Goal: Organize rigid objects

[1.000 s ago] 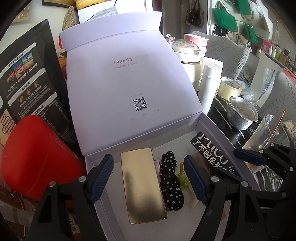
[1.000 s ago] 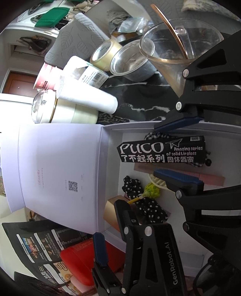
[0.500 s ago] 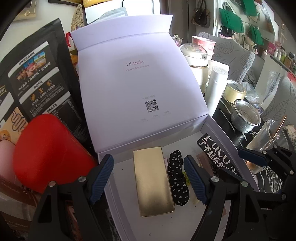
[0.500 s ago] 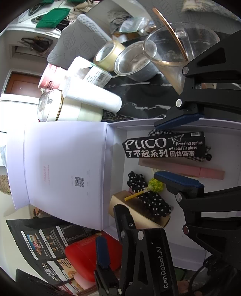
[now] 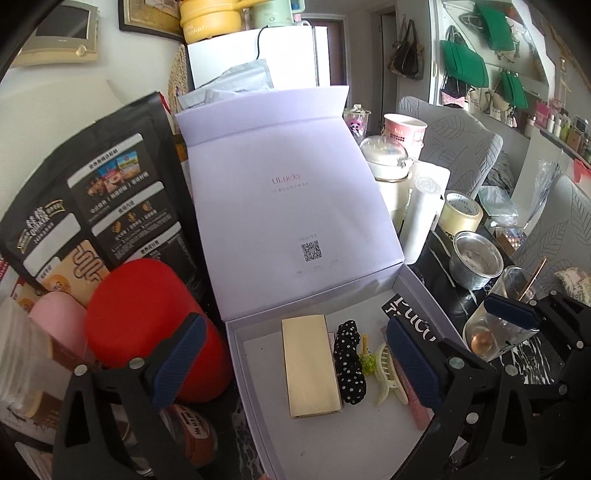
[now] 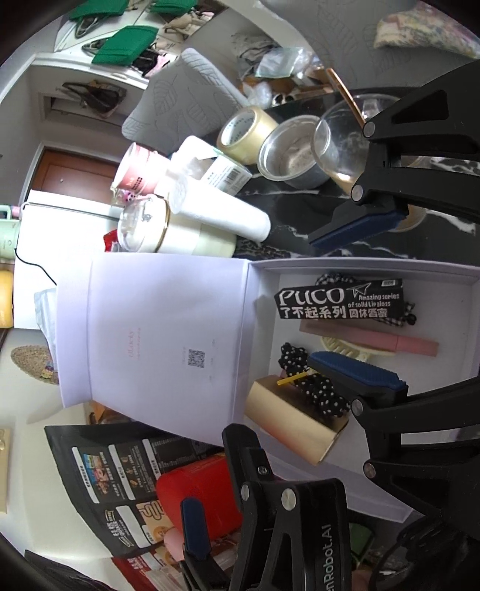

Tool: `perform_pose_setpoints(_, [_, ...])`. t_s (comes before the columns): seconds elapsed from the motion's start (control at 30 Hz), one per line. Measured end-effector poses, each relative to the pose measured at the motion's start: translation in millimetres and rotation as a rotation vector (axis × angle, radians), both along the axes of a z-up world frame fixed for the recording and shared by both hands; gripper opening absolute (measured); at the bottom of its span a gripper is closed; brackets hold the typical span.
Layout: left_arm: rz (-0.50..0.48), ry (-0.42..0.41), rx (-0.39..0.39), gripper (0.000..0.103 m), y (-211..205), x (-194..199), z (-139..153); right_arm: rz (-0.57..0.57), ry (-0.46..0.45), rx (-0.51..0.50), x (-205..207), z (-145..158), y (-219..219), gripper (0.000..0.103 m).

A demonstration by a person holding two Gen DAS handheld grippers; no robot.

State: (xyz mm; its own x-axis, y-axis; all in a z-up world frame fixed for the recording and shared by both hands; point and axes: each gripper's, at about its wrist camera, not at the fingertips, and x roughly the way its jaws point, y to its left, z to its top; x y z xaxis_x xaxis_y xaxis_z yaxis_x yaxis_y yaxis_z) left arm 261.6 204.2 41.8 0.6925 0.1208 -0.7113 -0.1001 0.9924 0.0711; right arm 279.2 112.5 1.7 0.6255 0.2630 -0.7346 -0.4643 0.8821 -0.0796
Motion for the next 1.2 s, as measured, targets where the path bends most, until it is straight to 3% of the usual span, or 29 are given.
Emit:
perform_pose_setpoints(0.23, [0.012, -0.042, -0.006, 0.100, -5.2, -21.5, 24.6, -0.017, -0.048, 0.006, -14.9, 20.0, -8.7, 0.072])
perform_pose_setpoints(0.4, [0.029, -0.074, 0.000, 0.100, -9.0, -41.6, 40.9, -0.023, -0.093, 0.026, -31.7, 39.0, -16.3, 0.074])
perform_pose_setpoints(0.67, [0.030, -0.128, 0.012, 0.100, -14.9, -76.7, 60.8, -0.041, -0.164, 0.057, -63.9, 65.8, -29.9, 0.085])
perform_pose_setpoints(1.2, [0.040, -0.165, -0.004, 0.100, -24.9, -152.3, 70.2, -0.087, -0.222, 0.074, -135.8, 82.8, -54.5, 0.087])
